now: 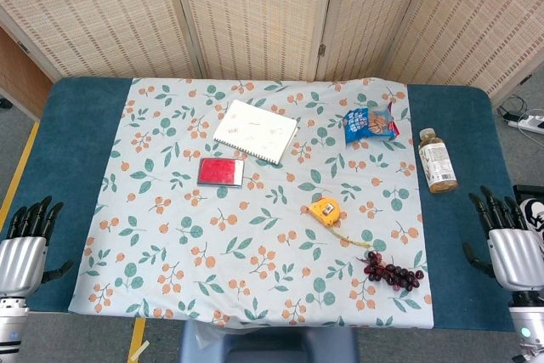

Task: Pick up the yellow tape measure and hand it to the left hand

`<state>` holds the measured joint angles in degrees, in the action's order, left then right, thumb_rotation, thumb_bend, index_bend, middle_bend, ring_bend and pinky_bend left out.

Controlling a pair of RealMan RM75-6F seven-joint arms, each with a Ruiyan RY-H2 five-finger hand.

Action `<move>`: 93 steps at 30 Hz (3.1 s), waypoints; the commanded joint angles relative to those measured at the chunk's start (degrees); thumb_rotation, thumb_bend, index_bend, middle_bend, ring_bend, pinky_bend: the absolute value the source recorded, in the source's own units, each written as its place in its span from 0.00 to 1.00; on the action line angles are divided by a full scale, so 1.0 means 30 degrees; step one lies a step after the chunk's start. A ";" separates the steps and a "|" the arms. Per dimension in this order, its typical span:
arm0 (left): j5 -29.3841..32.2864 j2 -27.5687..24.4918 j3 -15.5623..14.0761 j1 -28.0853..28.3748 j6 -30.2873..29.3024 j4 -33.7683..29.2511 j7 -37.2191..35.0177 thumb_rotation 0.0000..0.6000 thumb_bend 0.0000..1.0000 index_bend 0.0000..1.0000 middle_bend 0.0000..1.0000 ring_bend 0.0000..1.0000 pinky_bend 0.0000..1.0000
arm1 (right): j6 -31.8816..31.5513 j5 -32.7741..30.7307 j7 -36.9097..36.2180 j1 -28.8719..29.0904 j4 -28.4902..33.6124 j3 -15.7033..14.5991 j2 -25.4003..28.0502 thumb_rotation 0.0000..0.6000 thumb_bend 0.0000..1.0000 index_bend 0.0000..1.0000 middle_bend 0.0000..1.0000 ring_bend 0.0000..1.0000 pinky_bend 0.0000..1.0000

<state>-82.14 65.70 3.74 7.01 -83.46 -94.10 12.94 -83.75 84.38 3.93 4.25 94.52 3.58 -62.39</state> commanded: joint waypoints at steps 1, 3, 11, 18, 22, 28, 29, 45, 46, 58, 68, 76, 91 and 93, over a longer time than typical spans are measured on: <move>-0.0002 0.0053 0.0041 0.0005 -0.0070 0.0028 0.0045 1.00 0.17 0.00 0.00 0.00 0.00 | 0.0080 -0.0028 -0.0032 0.0035 -0.0028 -0.0002 -0.0045 1.00 0.38 0.00 0.01 0.10 0.00; -0.0135 0.0235 0.0044 -0.0009 -0.0224 0.0176 -0.0015 1.00 0.17 0.00 0.00 0.00 0.00 | 0.0171 -0.0010 -0.0092 0.0097 -0.0019 0.0007 -0.0066 1.00 0.38 0.00 0.01 0.10 0.00; -0.0266 0.0340 0.0027 0.0009 -0.0285 0.0388 -0.0217 1.00 0.17 0.00 0.00 0.00 0.00 | 0.0632 0.0086 -0.0042 0.0403 0.0220 0.0010 0.0037 1.00 0.38 0.00 0.01 0.10 0.00; -0.0401 0.0187 -0.0010 0.0062 -0.0229 0.0175 -0.0375 1.00 0.17 0.00 0.00 0.00 0.00 | 0.2460 0.0224 0.0064 0.1676 0.0409 0.0129 -0.0264 1.00 0.38 0.00 0.00 0.10 0.00; -0.0581 0.0085 -0.0069 0.0011 -0.0372 0.0101 -0.0421 1.00 0.17 0.00 0.00 0.00 0.00 | 0.3606 0.0191 0.0111 0.2586 0.0700 0.0334 -0.0575 1.00 0.38 0.00 0.00 0.10 0.00; -0.0639 -0.0005 -0.0173 -0.0158 -0.0578 0.0028 -0.0306 1.00 0.17 0.00 0.00 0.00 0.00 | 0.5878 -0.0320 0.1131 0.4384 0.1155 0.0825 -0.1157 1.00 0.38 0.00 0.00 0.10 0.00; -0.0695 0.0002 -0.0204 -0.0202 -0.0652 0.0006 -0.0314 1.00 0.17 0.00 0.00 0.00 0.00 | 0.6376 -0.0511 0.1335 0.4815 0.1217 0.0986 -0.1394 1.00 0.38 0.00 0.00 0.09 0.00; -0.0853 -0.0043 -0.0289 -0.0247 -0.0611 0.0087 -0.0686 1.00 0.17 0.00 0.00 0.00 0.00 | 1.0489 -0.5676 0.5277 0.9336 -0.0170 0.2430 -0.6728 1.00 0.18 0.00 0.00 0.00 0.00; -0.0838 -0.0038 -0.0289 -0.0224 -0.0555 0.0119 -0.0702 1.00 0.17 0.00 0.00 0.00 0.00 | 1.0506 -0.5939 0.5547 0.9507 -0.0432 0.2445 -0.7052 1.00 0.18 0.00 0.00 0.00 0.00; -0.0581 0.0006 -0.0209 0.0026 -0.0013 0.0403 -0.1007 1.00 0.17 0.00 0.00 0.00 0.00 | 1.0716 -0.7915 0.6013 1.1057 -0.3741 0.2956 -0.9811 1.00 0.18 0.00 0.00 0.00 0.00; -0.0340 0.0067 -0.0156 0.0080 0.0128 0.0451 -0.0885 1.00 0.17 0.00 0.00 0.00 0.00 | 1.1249 -0.8830 0.6039 1.1868 -0.5459 0.2895 -1.0742 1.00 0.18 0.00 0.00 0.00 0.00; -0.0316 0.0082 -0.0172 0.0092 0.0149 0.0380 -0.0835 1.00 0.17 0.00 0.00 0.00 0.00 | 1.1224 -0.9279 0.6143 1.1805 -0.5942 0.2529 -1.0321 1.00 0.18 0.00 0.00 0.00 0.00; -0.0272 0.0117 -0.0116 0.0231 0.0228 0.0086 -0.0491 1.00 0.17 0.00 0.00 0.00 0.00 | 1.1939 -0.8786 0.5207 1.1994 -0.6432 0.2064 -0.9696 1.00 0.18 0.03 0.09 0.08 0.00; -0.0250 0.0103 -0.0119 0.0219 0.0214 0.0037 -0.0464 1.00 0.17 0.00 0.00 0.00 0.00 | 1.2008 -0.8602 0.5064 1.2071 -0.6571 0.2012 -0.9768 1.00 0.18 0.09 0.13 0.10 0.00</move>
<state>-82.89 66.02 3.39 7.67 -82.82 -94.00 11.55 -47.86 58.36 19.30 40.33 75.00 9.73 -91.58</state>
